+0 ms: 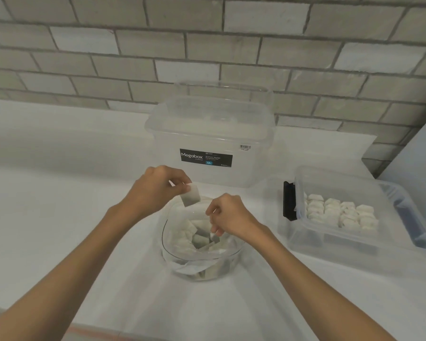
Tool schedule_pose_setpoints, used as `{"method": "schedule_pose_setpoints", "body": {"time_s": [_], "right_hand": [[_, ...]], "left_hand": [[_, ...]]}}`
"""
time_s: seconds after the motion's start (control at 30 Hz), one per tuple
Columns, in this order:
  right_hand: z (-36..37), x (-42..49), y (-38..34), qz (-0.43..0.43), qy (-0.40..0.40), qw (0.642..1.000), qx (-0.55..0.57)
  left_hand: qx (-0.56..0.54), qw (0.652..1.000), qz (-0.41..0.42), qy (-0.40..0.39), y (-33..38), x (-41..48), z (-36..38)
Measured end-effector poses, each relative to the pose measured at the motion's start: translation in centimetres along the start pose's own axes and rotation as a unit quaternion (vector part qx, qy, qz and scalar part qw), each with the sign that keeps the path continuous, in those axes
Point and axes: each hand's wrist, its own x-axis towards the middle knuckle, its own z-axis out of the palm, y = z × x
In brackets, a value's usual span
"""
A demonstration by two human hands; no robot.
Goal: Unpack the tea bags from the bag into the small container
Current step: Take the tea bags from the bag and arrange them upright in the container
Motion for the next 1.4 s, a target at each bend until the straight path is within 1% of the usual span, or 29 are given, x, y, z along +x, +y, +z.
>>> {"method": "schedule_pose_setpoints", "body": {"time_s": [0.13, 0.17, 0.27, 0.43, 0.57, 0.67, 0.73, 0.83, 0.93, 1.0, 1.07, 1.13, 1.23, 1.33, 1.4], "right_hand": [[2.5, 0.0, 0.3, -0.005, -0.024, 0.992, -0.123], [3.0, -0.1, 0.2, -0.008, -0.034, 0.990, -0.138], [3.6, -0.2, -0.1, -0.020, -0.071, 0.984, -0.159], [2.8, -0.7, -0.7, -0.032, -0.054, 0.987, -0.149], [0.3, -1.7, -0.6, -0.032, -0.001, 0.998, -0.061], [-2.0, -2.7, -0.5, -0.032, 0.025, 0.998, 0.057], [-3.3, -3.4, -0.2, -0.040, 0.044, 0.988, 0.146], [-4.5, -4.2, 0.4, -0.042, 0.056, 0.950, 0.303], [-5.0, -5.0, 0.8, -0.028, 0.045, 0.881, 0.471], [-5.2, -5.3, 0.8, -0.017, 0.040, 0.835, 0.548], [-5.5, -5.6, 0.8, -0.007, 0.047, 0.807, 0.588], [-5.9, -5.9, 0.8, -0.002, 0.061, 0.787, 0.614], [-6.9, -6.5, 1.4, 0.001, 0.084, 0.774, 0.628], [-8.1, -7.4, 2.3, -0.008, 0.102, 0.790, 0.604], [-9.2, -8.0, 2.9, -0.026, 0.129, 0.824, 0.551]], "left_hand": [[-0.007, 1.000, -0.004, -0.007, 0.2, -0.6, -0.1], [-0.009, 1.000, -0.006, -0.009, 0.3, -0.8, 0.0], [-0.012, 1.000, -0.006, -0.008, 0.4, -1.2, 0.0], [-0.025, 1.000, -0.014, -0.004, 0.3, -1.6, -0.3], [-0.032, 0.999, -0.018, 0.002, 0.0, -1.9, -0.7], [-0.034, 0.999, -0.020, 0.002, 0.0, -1.9, -0.9], [-0.040, 0.999, -0.016, 0.001, 0.2, -1.8, -0.9], [-0.064, 0.998, -0.010, -0.002, 0.9, -1.5, -0.8], [-0.093, 0.996, 0.010, -0.015, 2.4, -1.3, -0.7], [-0.114, 0.993, 0.033, -0.030, 3.7, -1.0, -0.6], [-0.128, 0.989, 0.060, -0.044, 5.0, -0.7, -0.4], [-0.142, 0.985, 0.085, -0.052, 6.5, -0.3, -0.1], [-0.181, 0.975, 0.115, -0.066, 8.9, 0.1, 0.5], [-0.192, 0.969, 0.141, -0.063, 10.9, 0.9, 1.3], [-0.180, 0.969, 0.155, -0.061, 12.1, 1.6, 1.9]]}}
